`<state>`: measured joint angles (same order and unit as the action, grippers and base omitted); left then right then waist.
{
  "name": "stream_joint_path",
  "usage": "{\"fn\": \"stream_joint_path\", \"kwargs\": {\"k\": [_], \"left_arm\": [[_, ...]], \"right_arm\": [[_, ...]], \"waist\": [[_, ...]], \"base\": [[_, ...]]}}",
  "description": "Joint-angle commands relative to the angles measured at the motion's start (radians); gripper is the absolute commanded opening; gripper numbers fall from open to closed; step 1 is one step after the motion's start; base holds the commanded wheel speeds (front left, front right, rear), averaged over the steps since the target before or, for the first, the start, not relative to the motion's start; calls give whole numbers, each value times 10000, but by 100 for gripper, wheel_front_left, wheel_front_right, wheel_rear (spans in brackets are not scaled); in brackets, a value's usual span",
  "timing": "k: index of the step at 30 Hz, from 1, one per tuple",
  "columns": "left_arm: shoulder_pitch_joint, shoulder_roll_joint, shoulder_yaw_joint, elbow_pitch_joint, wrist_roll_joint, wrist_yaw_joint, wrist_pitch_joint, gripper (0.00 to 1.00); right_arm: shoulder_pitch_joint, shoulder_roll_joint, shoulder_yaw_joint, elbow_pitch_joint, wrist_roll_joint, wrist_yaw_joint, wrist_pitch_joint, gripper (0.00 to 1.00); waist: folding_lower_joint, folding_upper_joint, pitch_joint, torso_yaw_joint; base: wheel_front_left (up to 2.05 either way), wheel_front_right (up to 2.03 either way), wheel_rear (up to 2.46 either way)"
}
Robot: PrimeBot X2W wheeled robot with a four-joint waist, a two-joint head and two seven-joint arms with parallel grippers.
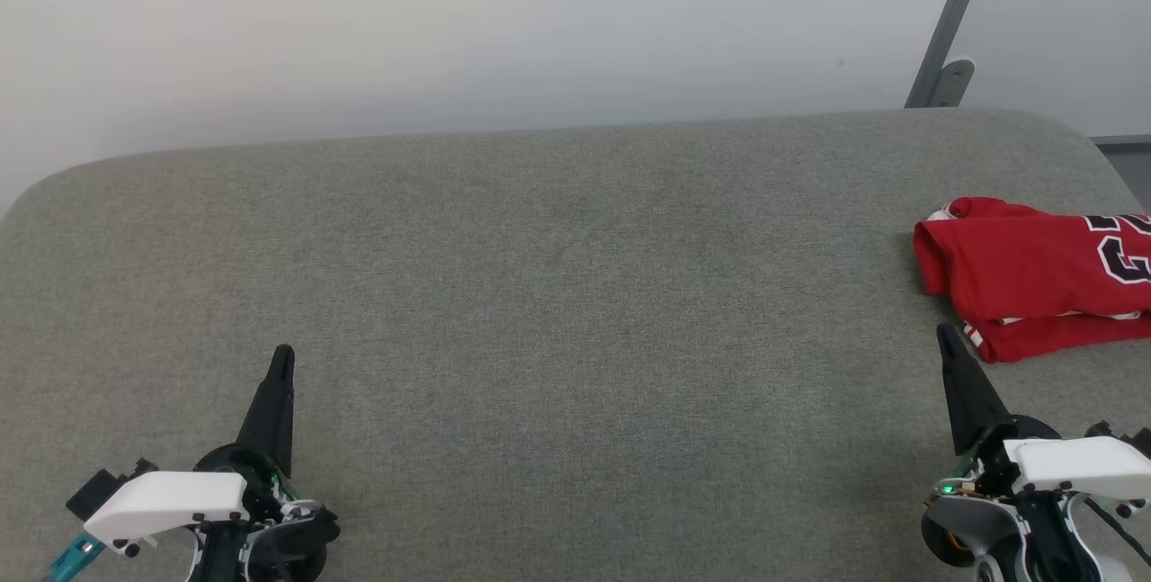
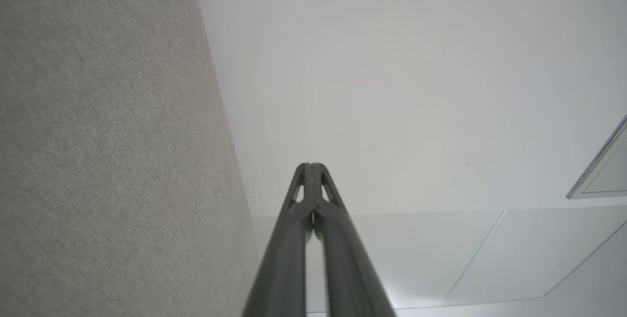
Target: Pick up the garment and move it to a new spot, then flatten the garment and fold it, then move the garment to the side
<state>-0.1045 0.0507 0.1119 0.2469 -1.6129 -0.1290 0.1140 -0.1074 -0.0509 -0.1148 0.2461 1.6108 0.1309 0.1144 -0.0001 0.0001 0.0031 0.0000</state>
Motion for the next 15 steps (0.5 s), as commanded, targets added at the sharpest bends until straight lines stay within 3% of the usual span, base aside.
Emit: {"fn": "stream_joint_path", "kwargs": {"k": [1,15], "left_arm": [[-123,-6,19,0,-23,-31,12,0],[-123,-8,24,-1,-15,-32,18,0]], "right_arm": [[-48,14,6,-25,38,-3,23,0],[-48,14,11,-25,39,-3,22,0]], "waist": [[1,-1,0,0],[1,-1,0,0]], "base": [[0,0,0],[0,0,0]]}}
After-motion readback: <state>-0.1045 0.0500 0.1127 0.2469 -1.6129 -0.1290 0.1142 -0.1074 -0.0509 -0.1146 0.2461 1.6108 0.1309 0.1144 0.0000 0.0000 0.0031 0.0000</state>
